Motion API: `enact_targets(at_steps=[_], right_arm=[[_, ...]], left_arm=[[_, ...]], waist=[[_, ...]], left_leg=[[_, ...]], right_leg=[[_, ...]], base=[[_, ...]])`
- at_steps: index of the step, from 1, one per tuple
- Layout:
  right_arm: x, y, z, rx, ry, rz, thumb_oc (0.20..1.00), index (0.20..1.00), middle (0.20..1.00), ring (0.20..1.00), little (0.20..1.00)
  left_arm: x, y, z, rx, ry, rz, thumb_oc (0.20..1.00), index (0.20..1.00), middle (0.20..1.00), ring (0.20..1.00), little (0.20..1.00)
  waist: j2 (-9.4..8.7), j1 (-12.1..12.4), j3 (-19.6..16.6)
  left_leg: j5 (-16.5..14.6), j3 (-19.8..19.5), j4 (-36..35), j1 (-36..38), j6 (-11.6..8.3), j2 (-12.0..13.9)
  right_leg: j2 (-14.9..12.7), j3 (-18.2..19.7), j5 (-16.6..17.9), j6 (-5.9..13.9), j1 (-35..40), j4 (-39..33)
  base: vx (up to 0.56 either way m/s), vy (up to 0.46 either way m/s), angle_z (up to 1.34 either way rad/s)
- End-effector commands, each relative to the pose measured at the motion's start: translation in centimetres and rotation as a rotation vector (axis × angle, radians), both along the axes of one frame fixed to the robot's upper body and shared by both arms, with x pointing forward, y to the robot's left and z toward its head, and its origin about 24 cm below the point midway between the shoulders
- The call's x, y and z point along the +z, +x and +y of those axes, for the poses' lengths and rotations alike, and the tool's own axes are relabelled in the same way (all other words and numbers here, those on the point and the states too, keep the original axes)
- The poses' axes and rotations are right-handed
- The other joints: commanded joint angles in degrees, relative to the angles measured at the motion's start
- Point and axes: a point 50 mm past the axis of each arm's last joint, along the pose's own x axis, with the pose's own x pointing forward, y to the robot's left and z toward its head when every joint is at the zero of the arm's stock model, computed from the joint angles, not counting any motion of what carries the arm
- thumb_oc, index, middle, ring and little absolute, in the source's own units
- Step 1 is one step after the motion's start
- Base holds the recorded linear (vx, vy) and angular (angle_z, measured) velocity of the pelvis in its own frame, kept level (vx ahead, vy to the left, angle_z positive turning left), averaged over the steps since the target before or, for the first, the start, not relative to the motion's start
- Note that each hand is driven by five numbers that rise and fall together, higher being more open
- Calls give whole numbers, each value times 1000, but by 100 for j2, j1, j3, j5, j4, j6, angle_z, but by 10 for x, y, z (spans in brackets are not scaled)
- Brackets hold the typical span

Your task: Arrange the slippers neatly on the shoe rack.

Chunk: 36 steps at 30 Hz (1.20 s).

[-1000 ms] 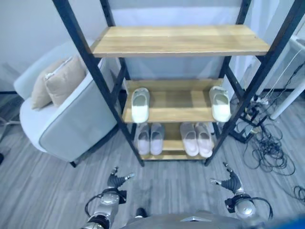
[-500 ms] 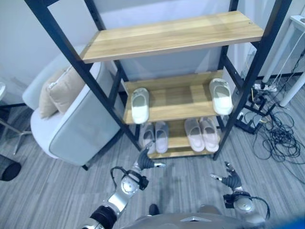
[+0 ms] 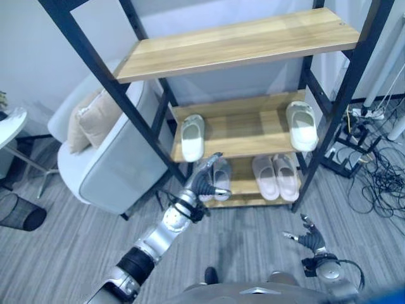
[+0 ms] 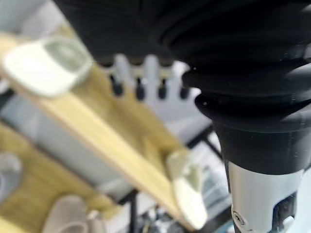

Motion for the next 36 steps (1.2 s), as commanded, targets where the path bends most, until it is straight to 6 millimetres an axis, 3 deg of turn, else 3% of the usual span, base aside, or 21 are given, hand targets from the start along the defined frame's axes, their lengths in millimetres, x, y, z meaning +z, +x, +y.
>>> enact_targets(at_steps=[1, 10, 16, 25, 36], right_arm=[[2, 12, 21, 50, 39, -50, 1000, 1000, 1000, 1000, 1000], [8, 16, 19, 70, 1, -82, 1000, 1000, 1000, 1000, 1000], [16, 16, 18, 36, 37, -146, 1000, 1000, 1000, 1000, 1000], [18, 15, 14, 39, 30, -154, 1000, 1000, 1000, 1000, 1000], [18, 16, 16, 20, 47, -163, 1000, 1000, 1000, 1000, 1000]], left_arm=[[43, 20, 6, 13, -22, -209, 1000, 1000, 1000, 1000, 1000], [78, 67, 26, 168, 260, -430, 1000, 1000, 1000, 1000, 1000], [120, 94, 53, 322, 458, -608, 1000, 1000, 1000, 1000, 1000], [128, 107, 69, 414, 514, -594, 1000, 1000, 1000, 1000, 1000], [124, 113, 64, 452, 475, -544, 1000, 1000, 1000, 1000, 1000]], waist=[[-557, 42, 81], [-813, -29, 76], [-997, -110, 245], [-1064, -181, 422], [-1127, -179, 570]], left_leg=[[-768, -514, -103, 403, -62, -78], [-772, -468, -103, 160, -102, -13], [-749, -472, -103, -200, -87, -36], [-696, -500, -103, -457, -84, -58], [-656, -572, -103, -660, -64, -77]], right_leg=[[-235, 332, 1831, 724, 1263, -3007], [-180, 339, 1900, 791, 970, -3017], [-158, 385, 1990, 822, 591, -3017], [-197, 352, 2061, 833, 366, -3017], [-200, 293, 2102, 836, 198, -3017]], base=[[83, 41, 2], [22, 52, -1], [-11, 40, -6], [6, 12, -1], [0, 0, 0]])
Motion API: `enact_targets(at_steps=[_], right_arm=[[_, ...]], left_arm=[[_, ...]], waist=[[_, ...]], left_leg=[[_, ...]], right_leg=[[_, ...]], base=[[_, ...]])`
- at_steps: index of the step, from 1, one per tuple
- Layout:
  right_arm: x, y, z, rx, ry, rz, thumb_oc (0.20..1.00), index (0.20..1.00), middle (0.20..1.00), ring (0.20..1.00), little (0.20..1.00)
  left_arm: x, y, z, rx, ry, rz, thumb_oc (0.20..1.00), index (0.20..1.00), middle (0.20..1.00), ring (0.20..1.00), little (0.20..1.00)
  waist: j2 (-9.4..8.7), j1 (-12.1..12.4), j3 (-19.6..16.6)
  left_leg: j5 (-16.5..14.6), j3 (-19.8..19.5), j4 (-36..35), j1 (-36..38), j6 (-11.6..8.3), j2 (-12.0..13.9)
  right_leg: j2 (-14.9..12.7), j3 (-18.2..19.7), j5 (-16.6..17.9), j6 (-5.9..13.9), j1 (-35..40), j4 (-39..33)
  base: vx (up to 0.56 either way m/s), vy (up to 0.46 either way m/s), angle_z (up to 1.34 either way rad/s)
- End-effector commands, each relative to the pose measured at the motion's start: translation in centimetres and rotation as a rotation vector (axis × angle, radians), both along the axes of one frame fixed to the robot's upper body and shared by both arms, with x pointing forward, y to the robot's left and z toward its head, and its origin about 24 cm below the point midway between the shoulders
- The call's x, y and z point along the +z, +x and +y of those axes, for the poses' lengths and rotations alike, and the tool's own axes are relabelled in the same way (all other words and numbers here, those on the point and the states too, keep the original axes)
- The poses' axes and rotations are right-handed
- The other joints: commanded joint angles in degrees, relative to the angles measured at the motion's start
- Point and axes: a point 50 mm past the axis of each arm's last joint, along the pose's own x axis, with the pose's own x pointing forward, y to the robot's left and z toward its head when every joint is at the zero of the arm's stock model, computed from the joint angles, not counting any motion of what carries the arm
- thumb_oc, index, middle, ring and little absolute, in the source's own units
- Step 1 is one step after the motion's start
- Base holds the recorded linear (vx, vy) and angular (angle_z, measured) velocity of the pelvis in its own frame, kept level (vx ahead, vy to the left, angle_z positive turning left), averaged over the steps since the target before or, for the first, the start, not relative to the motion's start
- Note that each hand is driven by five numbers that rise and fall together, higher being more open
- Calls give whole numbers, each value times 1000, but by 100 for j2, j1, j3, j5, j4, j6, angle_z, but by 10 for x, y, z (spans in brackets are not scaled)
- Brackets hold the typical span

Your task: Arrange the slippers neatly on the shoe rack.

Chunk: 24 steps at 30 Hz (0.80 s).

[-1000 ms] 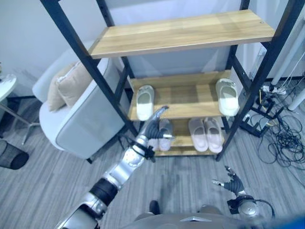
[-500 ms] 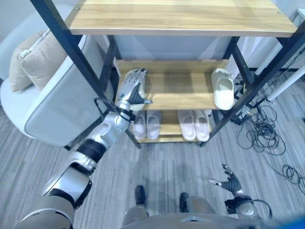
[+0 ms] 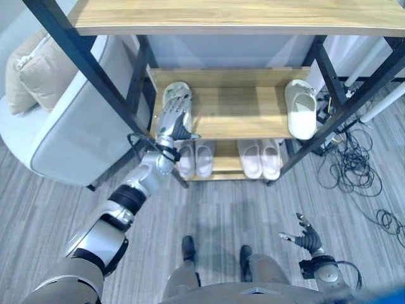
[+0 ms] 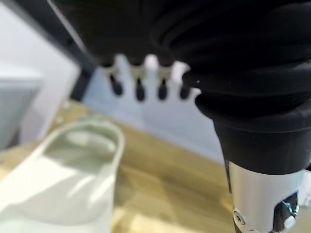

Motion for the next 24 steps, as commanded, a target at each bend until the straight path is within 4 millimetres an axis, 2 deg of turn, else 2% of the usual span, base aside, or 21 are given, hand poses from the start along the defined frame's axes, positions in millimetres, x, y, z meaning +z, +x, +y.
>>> enact_targets(at_steps=[1, 8, 10, 11, 14, 15, 18, 21, 22, 24], right_arm=[[12, 16, 8, -4, 41, -105, 1000, 1000, 1000, 1000, 1000], [13, 18, 11, 10, 46, -116, 1000, 1000, 1000, 1000, 1000], [17, 23, 10, 12, 44, -134, 1000, 1000, 1000, 1000, 1000], [17, 23, 10, 11, 45, -135, 1000, 1000, 1000, 1000, 1000], [19, 26, 7, 7, 37, -146, 1000, 1000, 1000, 1000, 1000], [19, 26, 7, 6, 37, -147, 1000, 1000, 1000, 1000, 1000], [24, 33, 6, 18, 36, -170, 1000, 1000, 1000, 1000, 1000], [28, 37, 7, 32, 36, -193, 1000, 1000, 1000, 1000, 1000], [28, 37, 8, 32, 37, -194, 1000, 1000, 1000, 1000, 1000], [30, 40, 10, 42, 44, -206, 1000, 1000, 1000, 1000, 1000]], left_arm=[[47, 17, 7, 46, -34, -163, 1000, 1000, 1000, 1000, 1000], [66, 23, 8, 59, -19, -219, 1000, 1000, 1000, 1000, 1000], [87, 28, 11, 70, -9, -270, 1000, 1000, 1000, 1000, 1000], [87, 28, 11, 70, -9, -270, 1000, 1000, 1000, 1000, 1000], [111, 32, 7, 60, -16, -330, 1000, 1000, 1000, 1000, 1000], [111, 32, 7, 60, -16, -331, 1000, 1000, 1000, 1000, 1000], [129, 38, 8, 88, 26, -363, 1000, 1000, 1000, 1000, 1000], [146, 42, 18, 135, 77, -392, 1000, 1000, 1000, 1000, 1000], [147, 43, 18, 134, 77, -392, 1000, 1000, 1000, 1000, 1000], [163, 44, 23, 161, 88, -422, 1000, 1000, 1000, 1000, 1000]], waist=[[-447, -7, 243], [-506, -15, 249], [-525, -22, 330], [-526, -23, 330], [-531, -22, 408], [-531, -21, 409], [-538, -45, 535], [-573, -72, 645], [-578, -72, 648], [-625, -92, 720]], left_leg=[[-679, -554, -111, 241, -22, -166], [-680, -567, -111, 181, -29, -159], [-645, -603, -111, 74, -25, -158], [-643, -605, -111, 69, -25, -158], [-614, -631, -111, -40, -21, -174], [-613, -632, -111, -43, -21, -175], [-571, -652, -111, -154, -20, -193], [-534, -657, -111, -247, -24, -185], [-531, -659, -111, -251, -24, -186], [-499, -669, -111, -345, -29, -182]], right_leg=[[-363, 247, 1704, 826, 919, -2508], [-364, 233, 1716, 833, 864, -2508], [-364, 205, 1742, 837, 783, -2508], [-364, 203, 1743, 837, 779, -2508], [-377, 187, 1777, 846, 692, -2508], [-377, 186, 1778, 846, 690, -2508], [-377, 191, 1818, 855, 599, -2508], [-377, 172, 1858, 874, 518, -2507], [-378, 171, 1858, 874, 515, -2506], [-380, 166, 1906, 889, 427, -2506]], base=[[0, 0, 0], [0, 0, 3], [-47, -7, 1], [-49, -8, 2], [-34, 1, 7], [-45, 4, 4], [-47, 4, 1], [-24, 3, 1], [0, 0, 0], [0, 0, 0]])
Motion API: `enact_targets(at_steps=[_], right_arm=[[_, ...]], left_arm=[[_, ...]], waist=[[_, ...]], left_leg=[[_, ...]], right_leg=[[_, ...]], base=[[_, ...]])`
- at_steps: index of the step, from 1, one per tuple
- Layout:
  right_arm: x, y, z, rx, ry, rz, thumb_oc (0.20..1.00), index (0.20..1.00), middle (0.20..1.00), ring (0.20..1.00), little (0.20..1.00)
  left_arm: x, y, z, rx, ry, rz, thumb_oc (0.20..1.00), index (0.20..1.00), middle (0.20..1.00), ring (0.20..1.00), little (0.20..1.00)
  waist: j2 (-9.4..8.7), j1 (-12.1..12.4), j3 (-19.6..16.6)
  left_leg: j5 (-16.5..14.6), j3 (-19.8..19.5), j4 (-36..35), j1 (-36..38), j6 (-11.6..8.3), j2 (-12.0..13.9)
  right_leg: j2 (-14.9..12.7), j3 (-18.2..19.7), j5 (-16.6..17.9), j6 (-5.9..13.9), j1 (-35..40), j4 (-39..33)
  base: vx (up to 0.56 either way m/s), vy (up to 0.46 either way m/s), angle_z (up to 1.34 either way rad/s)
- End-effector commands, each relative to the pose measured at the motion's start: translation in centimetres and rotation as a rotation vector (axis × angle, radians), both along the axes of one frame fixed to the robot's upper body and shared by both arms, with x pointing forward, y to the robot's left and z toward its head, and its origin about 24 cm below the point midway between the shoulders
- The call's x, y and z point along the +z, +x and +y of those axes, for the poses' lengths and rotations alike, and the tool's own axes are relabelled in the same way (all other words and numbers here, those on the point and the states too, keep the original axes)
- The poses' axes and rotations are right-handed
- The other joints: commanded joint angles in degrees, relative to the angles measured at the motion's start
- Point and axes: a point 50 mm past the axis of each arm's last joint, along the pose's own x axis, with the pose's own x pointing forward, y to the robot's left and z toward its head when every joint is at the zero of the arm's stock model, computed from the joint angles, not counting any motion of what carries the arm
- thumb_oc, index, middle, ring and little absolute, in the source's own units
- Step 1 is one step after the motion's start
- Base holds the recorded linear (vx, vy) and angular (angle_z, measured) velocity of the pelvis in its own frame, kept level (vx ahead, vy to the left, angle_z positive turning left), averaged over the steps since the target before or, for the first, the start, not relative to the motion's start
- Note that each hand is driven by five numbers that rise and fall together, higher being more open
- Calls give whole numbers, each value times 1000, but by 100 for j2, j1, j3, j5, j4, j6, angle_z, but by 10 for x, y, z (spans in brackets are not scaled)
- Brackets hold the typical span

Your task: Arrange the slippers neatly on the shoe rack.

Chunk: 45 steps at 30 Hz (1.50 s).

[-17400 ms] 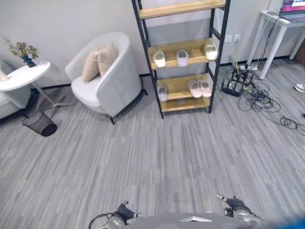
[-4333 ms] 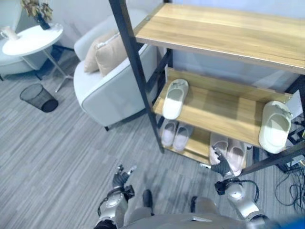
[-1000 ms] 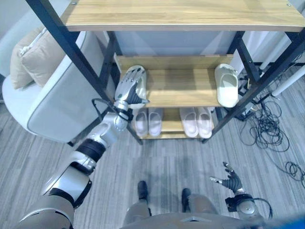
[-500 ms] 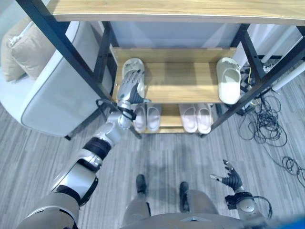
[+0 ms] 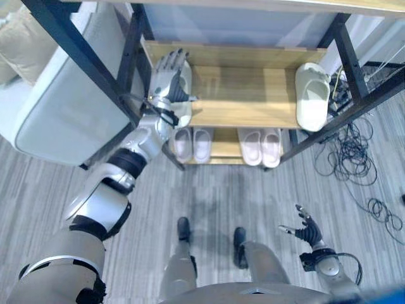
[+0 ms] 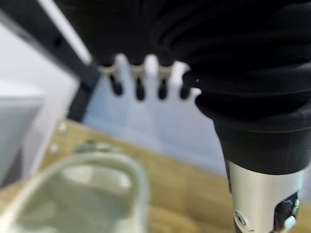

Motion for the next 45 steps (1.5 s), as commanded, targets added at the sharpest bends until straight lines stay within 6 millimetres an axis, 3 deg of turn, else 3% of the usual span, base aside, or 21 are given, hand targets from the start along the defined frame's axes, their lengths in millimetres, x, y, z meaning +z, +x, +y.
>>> enact_targets(at_steps=[1, 6, 8, 10, 16, 23, 25, 26, 27, 38, 45], right_arm=[[16, 21, 9, -6, 58, -125, 1000, 1000, 1000, 1000, 1000], [17, 24, 10, 8, 51, -125, 1000, 1000, 1000, 1000, 1000], [18, 36, 9, 3, 33, -139, 1000, 1000, 1000, 1000, 1000], [8, 24, 7, -16, 47, -94, 1000, 1000, 1000, 1000, 1000], [6, 21, 8, -13, 35, -84, 1000, 1000, 1000, 1000, 1000], [7, 30, 17, 24, 20, -96, 1000, 1000, 1000, 1000, 1000], [8, 33, 18, 21, 17, -107, 1000, 1000, 1000, 1000, 1000], [9, 35, 18, 15, 15, -110, 1000, 1000, 1000, 1000, 1000], [8, 34, 17, 10, 16, -107, 1000, 1000, 1000, 1000, 1000], [8, 31, 16, 9, 14, -115, 1000, 1000, 1000, 1000, 1000], [9, 36, 16, 20, 8, -103, 1000, 1000, 1000, 1000, 1000]], left_arm=[[65, 2, 12, 52, -24, -201, 1000, 1000, 1000, 1000, 1000], [79, 3, 13, 57, -10, -218, 1000, 1000, 1000, 1000, 1000], [93, 3, 12, 60, -3, -256, 1000, 1000, 1000, 1000, 1000], [100, 0, 19, 83, -8, -279, 1000, 1000, 1000, 1000, 1000], [115, -2, 36, 148, 13, -296, 1000, 1000, 1000, 1000, 1000], [99, 2, 38, 162, -13, -250, 1000, 1000, 1000, 1000, 1000], [91, 5, 38, 181, -27, -231, 856, 856, 856, 856, 856], [91, 6, 37, 186, -18, -227, 319, 319, 319, 319, 319], [91, 6, 35, 187, -5, -226, 200, 200, 200, 200, 200], [73, 7, 12, 125, 18, -239, 200, 200, 200, 200, 200], [81, 7, -35, -19, -37, -268, 200, 200, 200, 200, 200]], waist=[[-406, -2, 230], [-445, -7, 275], [-467, 20, 319], [-467, 19, 329], [-518, -16, 346], [-535, 31, 432], [-562, 32, 469], [-559, 32, 480], [-559, 26, 486], [-510, 63, 545], [-342, 32, 577]], left_leg=[[-502, -491, -315, 259, -12, -209], [-487, -498, -315, 173, -15, -211], [-468, -513, -315, 87, -14, -216], [-453, -532, -315, 55, -10, -226], [-455, -547, -315, 5, -8, -208], [-425, -581, -315, -96, -11, -223], [-408, -597, -315, -174, -18, -235], [-406, -602, -315, -212, -15, -242], [-409, -607, -315, -224, -15, -242], [-441, -613, -315, -219, -25, -285], [-430, -565, -315, -166, -37, -299]], right_leg=[[-402, 294, 1829, 874, 858, -2517], [-418, 270, 1865, 902, 798, -2519], [-418, 249, 1887, 919, 739, -2519], [-413, 244, 1899, 929, 714, -2519], [-407, 234, 1913, 946, 671, -2519], [-409, 179, 1922, 939, 603, -2519], [-416, 162, 1940, 943, 533, -2519], [-430, 151, 1952, 950, 505, -2519], [-439, 144, 1956, 958, 490, -2519], [-466, 87, 1924, 938, 523, -2516], [-479, 113, 1886, 919, 539, -2496]], base=[[-12, -2, 3], [3, 4, 7], [2, -1, 2], [0, 0, 0], [3, 8, 0], [0, 0, -1], [-1, 7, 6], [4, 19, 7], [3, 23, 4], [-1, 0, 2], [-4, -35, 6]])
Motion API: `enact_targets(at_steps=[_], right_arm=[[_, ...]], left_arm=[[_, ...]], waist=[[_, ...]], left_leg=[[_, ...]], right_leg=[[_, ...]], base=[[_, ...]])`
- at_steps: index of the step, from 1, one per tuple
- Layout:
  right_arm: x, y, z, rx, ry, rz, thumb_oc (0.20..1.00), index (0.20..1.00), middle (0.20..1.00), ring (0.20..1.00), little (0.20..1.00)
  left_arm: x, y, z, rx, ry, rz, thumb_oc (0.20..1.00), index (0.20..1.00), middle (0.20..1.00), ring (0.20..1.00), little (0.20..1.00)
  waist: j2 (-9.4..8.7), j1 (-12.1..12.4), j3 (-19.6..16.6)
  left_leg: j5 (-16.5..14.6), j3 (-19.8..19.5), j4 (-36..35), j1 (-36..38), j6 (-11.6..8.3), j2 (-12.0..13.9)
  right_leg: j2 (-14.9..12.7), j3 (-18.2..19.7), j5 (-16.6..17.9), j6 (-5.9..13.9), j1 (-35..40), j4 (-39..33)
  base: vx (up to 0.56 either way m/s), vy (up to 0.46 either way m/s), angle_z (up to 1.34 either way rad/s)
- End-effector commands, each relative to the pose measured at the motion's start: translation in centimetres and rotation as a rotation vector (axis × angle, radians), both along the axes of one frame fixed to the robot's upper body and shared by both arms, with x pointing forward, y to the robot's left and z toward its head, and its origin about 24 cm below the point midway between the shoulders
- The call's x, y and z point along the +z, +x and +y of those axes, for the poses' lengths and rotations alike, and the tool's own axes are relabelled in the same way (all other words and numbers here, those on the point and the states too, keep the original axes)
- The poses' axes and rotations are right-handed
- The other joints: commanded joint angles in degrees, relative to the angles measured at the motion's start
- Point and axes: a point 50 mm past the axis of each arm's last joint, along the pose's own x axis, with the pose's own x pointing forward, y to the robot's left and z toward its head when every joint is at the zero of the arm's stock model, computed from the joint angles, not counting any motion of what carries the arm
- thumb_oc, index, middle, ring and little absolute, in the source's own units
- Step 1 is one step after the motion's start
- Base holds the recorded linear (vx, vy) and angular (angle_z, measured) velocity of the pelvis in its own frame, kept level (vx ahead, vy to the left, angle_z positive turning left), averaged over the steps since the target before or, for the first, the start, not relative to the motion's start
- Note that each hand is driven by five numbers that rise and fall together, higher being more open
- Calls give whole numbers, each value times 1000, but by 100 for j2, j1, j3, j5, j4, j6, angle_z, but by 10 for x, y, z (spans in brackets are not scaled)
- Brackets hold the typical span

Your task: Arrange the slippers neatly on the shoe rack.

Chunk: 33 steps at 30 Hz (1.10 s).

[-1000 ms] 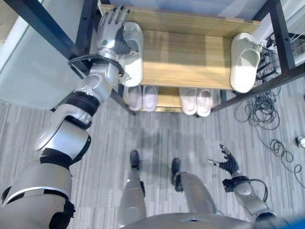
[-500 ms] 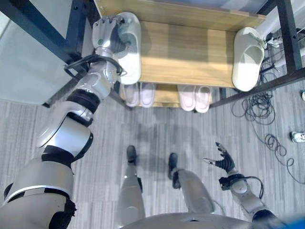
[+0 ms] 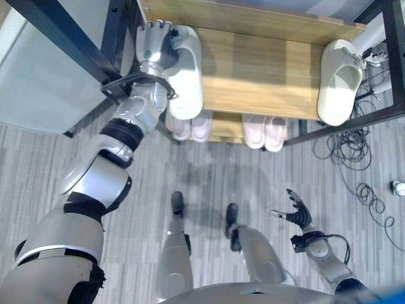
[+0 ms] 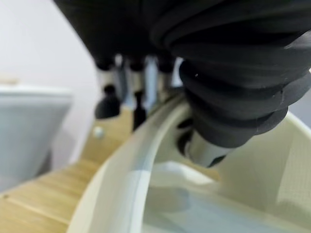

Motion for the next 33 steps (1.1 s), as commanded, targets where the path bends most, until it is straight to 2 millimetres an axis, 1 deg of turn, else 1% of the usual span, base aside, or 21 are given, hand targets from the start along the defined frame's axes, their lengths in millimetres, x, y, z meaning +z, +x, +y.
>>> enact_targets(at_steps=[1, 2, 5, 6, 7, 12, 13, 15, 18, 19, 20, 21, 22, 23, 25, 26, 27, 28, 30, 33], right_arm=[[1, 4, 3, -19, 14, -24, 1000, 1000, 1000, 1000, 1000], [1, 4, 3, -19, 14, -24, 1000, 1000, 1000, 1000, 1000], [0, 5, 2, -20, 10, -17, 1000, 1000, 1000, 1000, 1000], [0, 6, 1, -25, 6, -12, 1000, 1000, 1000, 1000, 1000], [0, 6, 1, -25, 6, -13, 1000, 1000, 1000, 1000, 1000], [1, 11, -2, -41, -8, -18, 1000, 1000, 1000, 1000, 1000], [1, 11, -2, -41, -8, -18, 1000, 1000, 1000, 1000, 1000], [2, 13, -4, -64, -8, -28, 1000, 1000, 1000, 1000, 1000], [2, 13, -6, -82, -5, -29, 1000, 1000, 1000, 1000, 1000], [2, 13, -6, -83, -4, -30, 1000, 1000, 1000, 1000, 1000], [0, 11, -8, -99, 0, -25, 1000, 1000, 1000, 1000, 1000], [0, 11, -8, -99, 0, -25, 1000, 1000, 1000, 1000, 1000], [0, 12, -8, -105, -1, -24, 1000, 1000, 1000, 1000, 1000], [0, 12, -8, -105, 1, -26, 1000, 1000, 1000, 1000, 1000], [0, 12, -7, -100, -1, -23, 1000, 1000, 1000, 1000, 1000], [0, 12, -7, -100, -1, -24, 1000, 1000, 1000, 1000, 1000], [0, 13, -8, -102, -2, -26, 1000, 1000, 1000, 1000, 1000], [0, 14, -7, -101, 1, -26, 1000, 1000, 1000, 1000, 1000], [0, 14, -6, -98, -1, -25, 1000, 1000, 1000, 1000, 1000], [1, 16, -8, -96, -9, -29, 1000, 1000, 1000, 1000, 1000]], left_arm=[[39, -2, -21, -72, -62, -120, 200, 200, 200, 200, 200], [39, -2, -22, -72, -62, -120, 200, 200, 200, 200, 200], [39, -1, -40, -119, -75, -110, 200, 200, 200, 200, 200], [40, 0, -48, -133, -81, -103, 200, 200, 200, 200, 200], [40, 0, -48, -133, -81, -104, 200, 200, 200, 200, 200], [44, 4, -53, -124, -105, -82, 200, 200, 200, 200, 200], [44, 4, -53, -124, -105, -82, 200, 200, 200, 200, 200], [52, 4, -56, -128, -144, -88, 200, 200, 200, 200, 200], [76, 2, -59, -134, -158, -140, 200, 200, 200, 200, 200], [76, 1, -59, -134, -158, -141, 200, 200, 200, 200, 200], [94, -1, -61, -133, -162, -175, 200, 200, 200, 200, 200], [94, -1, -61, -133, -162, -176, 200, 200, 200, 200, 200], [108, -4, -62, -136, -168, -201, 200, 200, 200, 200, 200], [113, -5, -63, -140, -170, -210, 200, 200, 200, 200, 200], [121, -7, -67, -151, -178, -223, 200, 200, 200, 200, 200], [121, -7, -67, -151, -178, -223, 200, 200, 200, 200, 200], [128, -9, -68, -160, -176, -238, 200, 200, 200, 200, 200], [129, -11, -74, -182, -194, -238, 200, 200, 200, 200, 200], [127, -11, -81, -193, -188, -236, 200, 200, 200, 200, 200], [124, -10, -86, -202, -184, -219, 200, 200, 200, 200, 200]], waist=[[-56, 24, 99], [-55, 28, 102], [32, -6, 117], [97, -47, 126], [97, -43, 126], [264, -114, 130], [264, -113, 130], [355, -174, 120], [429, -222, 110], [429, -220, 110], [474, -261, 118], [473, -259, 121], [519, -300, 138], [541, -308, 148], [577, -327, 171], [577, -327, 172], [598, -327, 184], [639, -343, 209], [666, -355, 226], [705, -376, 248]], left_leg=[[-523, -269, -315, 177, -147, -227], [-524, -267, -315, 179, -147, -226], [-514, -220, -315, 187, -149, -238], [-510, -184, -315, 187, -151, -247], [-510, -182, -315, 186, -151, -246], [-493, -82, -315, 158, -147, -233], [-493, -82, -315, 158, -147, -233], [-489, -18, -315, 121, -148, -224], [-482, 25, -315, 62, -156, -220], [-482, 24, -315, 58, -156, -220], [-477, 38, -315, 36, -165, -217], [-477, 38, -315, 35, -165, -216], [-475, 47, -315, 16, -169, -215], [-476, 50, -315, 13, -170, -214], [-477, 69, -315, 16, -171, -210], [-477, 70, -315, 17, -171, -210], [-478, 84, -315, 15, -173, -213], [-480, 96, -315, 22, -176, -213], [-489, 110, -315, 25, -177, -205], [-493, 135, -315, 33, -181, -197]], right_leg=[[-383, 348, 1668, 830, 418, -1913], [-383, 350, 1668, 830, 419, -1912], [-395, 388, 1655, 824, 396, -1906], [-407, 423, 1658, 816, 361, -1898], [-407, 425, 1659, 816, 359, -1897], [-418, 540, 1663, 797, 252, -1884], [-418, 541, 1664, 797, 251, -1884], [-418, 593, 1670, 793, 173, -1896], [-408, 633, 1675, 791, 93, -1916], [-407, 633, 1675, 790, 88, -1915], [-400, 648, 1673, 784, 57, -1919], [-400, 648, 1673, 783, 55, -1918], [-398, 657, 1675, 784, 28, -1918], [-395, 664, 1673, 783, 21, -1918], [-389, 679, 1664, 781, 11, -1914], [-388, 679, 1664, 781, 12, -1914], [-392, 681, 1663, 780, 10, -1917], [-396, 686, 1656, 781, 1, -1909], [-392, 695, 1642, 769, -13, -1902], [-385, 717, 1630, 758, -46, -1897]], base=[[-3, -31, 0], [-1, -36, -5], [0, -48, -6], [-1, -40, -7], [5, -41, -8], [11, -34, -20], [31, -31, -17], [49, -25, -8], [39, -23, -16], [55, -35, -27], [34, -18, -20], [72, -35, -11], [55, -24, -6], [69, -26, -4], [40, -15, -2], [33, -19, -2], [43, -21, -6], [55, -29, -7], [41, -6, -8], [28, -6, -5]])
